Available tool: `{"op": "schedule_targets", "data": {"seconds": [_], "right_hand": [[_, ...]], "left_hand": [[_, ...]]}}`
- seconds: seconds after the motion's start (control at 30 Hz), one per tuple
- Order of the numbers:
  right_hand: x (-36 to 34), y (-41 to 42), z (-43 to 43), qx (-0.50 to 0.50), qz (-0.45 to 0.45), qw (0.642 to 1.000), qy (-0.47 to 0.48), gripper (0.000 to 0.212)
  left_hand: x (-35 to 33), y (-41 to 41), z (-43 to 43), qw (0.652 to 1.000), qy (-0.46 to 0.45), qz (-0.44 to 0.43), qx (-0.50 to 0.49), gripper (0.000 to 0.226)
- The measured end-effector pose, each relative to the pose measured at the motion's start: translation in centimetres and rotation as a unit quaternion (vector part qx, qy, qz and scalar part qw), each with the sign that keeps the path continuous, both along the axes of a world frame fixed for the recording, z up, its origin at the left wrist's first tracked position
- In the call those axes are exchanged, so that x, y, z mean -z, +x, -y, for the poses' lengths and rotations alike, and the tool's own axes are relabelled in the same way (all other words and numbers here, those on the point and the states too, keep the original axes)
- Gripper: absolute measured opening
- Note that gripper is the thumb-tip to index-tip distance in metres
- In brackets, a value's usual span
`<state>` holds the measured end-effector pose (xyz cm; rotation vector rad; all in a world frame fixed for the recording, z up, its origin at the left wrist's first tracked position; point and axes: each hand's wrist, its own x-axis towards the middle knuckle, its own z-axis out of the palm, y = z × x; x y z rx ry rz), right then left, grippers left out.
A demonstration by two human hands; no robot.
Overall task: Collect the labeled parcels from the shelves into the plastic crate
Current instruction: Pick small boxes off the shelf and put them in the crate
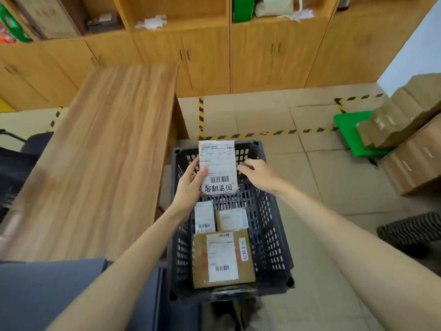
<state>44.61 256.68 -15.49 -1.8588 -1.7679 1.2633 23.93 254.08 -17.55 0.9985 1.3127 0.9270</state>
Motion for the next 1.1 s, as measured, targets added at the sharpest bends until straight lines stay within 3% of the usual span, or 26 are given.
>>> {"op": "schedule_targets", "data": {"seconds": [0.1, 0.3, 0.53, 0.7, 1.1], "right_hand": [[3.4, -0.9, -1.1, 0.026, -0.076, 0.996, -0.028, 0.036], [10.5, -1.3, -2.4, 0.051, -0.12, 0.989, -0.073, 0.034], [17.7, -3.1, -6.1, 0.067, -0.111, 0.988, -0.083, 0.032], [21.6, -5.4, -8.9, 0.084, -0.107, 0.987, -0.08, 0.038], [29.1, -9.3, -11.0, 0.1, -0.136, 0.979, -0.109, 0.027]], "left_hand": [[3.8, 0.6, -1.0, 0.999, -0.031, -0.005, -0.008, 0.047], [9.5, 1.0, -2.9, 0.997, -0.065, -0.037, 0.008, 0.037], [16.7, 0.3, -6.5, 0.991, -0.111, -0.075, 0.001, 0.037], [20.6, -1.3, -9.7, 0.984, -0.135, -0.113, -0.032, 0.039], [28.4, -2.4, -12.9, 0.958, -0.181, -0.171, -0.139, 0.036]]}}
